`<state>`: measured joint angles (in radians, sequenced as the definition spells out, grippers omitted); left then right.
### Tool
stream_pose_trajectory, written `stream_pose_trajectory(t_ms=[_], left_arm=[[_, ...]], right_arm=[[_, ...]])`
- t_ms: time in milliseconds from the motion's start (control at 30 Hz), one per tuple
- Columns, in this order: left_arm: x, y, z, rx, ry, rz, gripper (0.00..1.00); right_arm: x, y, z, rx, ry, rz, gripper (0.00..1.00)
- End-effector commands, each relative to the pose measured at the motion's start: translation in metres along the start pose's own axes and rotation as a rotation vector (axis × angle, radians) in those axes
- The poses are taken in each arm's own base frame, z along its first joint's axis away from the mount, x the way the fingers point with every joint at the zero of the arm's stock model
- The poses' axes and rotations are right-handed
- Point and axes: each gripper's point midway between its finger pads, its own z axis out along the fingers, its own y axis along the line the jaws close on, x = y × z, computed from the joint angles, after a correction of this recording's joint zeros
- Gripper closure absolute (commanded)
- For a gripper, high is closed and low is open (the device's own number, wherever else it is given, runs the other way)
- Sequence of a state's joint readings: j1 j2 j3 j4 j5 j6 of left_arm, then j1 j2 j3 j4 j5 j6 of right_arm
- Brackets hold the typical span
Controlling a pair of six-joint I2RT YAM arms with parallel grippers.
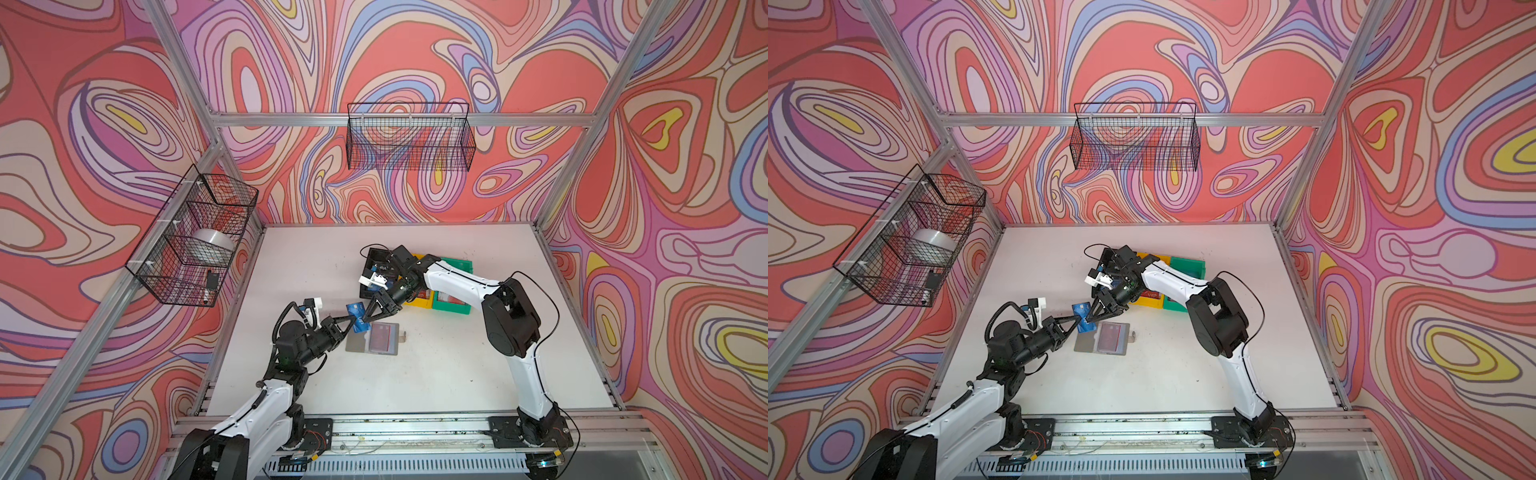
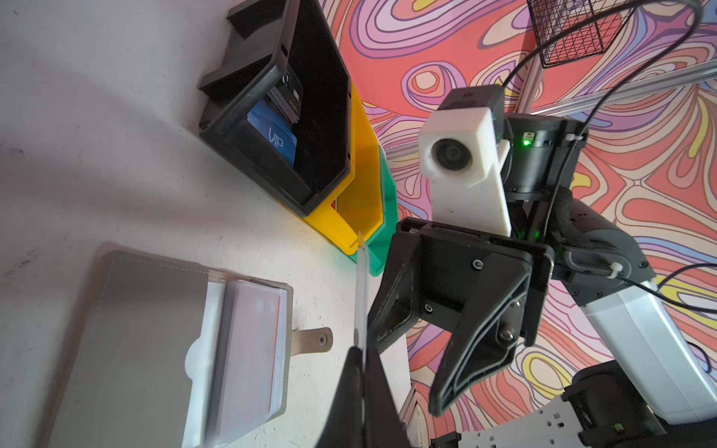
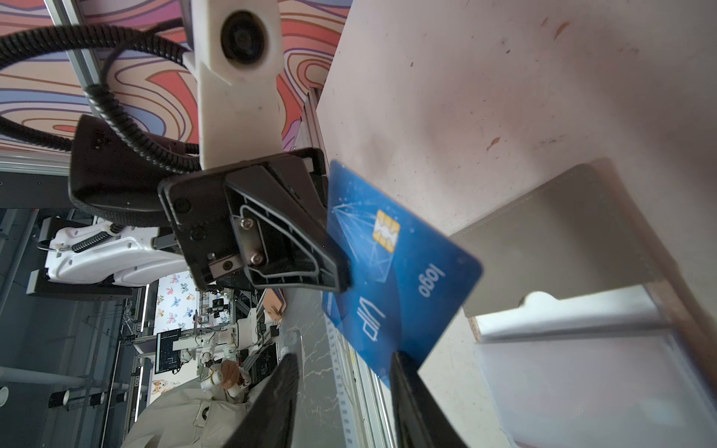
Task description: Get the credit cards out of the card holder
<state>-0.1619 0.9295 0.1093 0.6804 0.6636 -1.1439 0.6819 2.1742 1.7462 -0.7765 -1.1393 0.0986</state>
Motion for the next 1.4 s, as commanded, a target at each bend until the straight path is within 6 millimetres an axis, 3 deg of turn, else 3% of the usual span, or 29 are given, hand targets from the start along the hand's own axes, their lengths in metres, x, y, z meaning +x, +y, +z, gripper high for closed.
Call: stream_pose_trajectory(t_ms=[0, 133, 467, 1367], left_arm=[[-0.005, -0.016, -0.002, 0.061, -0.022, 0.034, 1.00], [-0.004, -0.016, -0.003, 0.054, -0.020, 0.035, 1.00], [-0.005, -0.018, -0.005, 0.041, -0.021, 0.039, 1.00], [-0.007, -0.020, 0.002, 0.063, -0.017, 0.038, 1.00]], right_arm=[[0.002, -0.006, 0.005, -0.006, 0.006, 0.008, 0.58], [0.003, -0.013, 0.001, 0.058, 0.001, -0.001, 0.59], [-0.007, -0.021, -0.035, 0.118, -0.081, 0.000, 0.59], [-0.009, -0.014, -0.005, 0.002, -0.038, 0.003, 0.59]])
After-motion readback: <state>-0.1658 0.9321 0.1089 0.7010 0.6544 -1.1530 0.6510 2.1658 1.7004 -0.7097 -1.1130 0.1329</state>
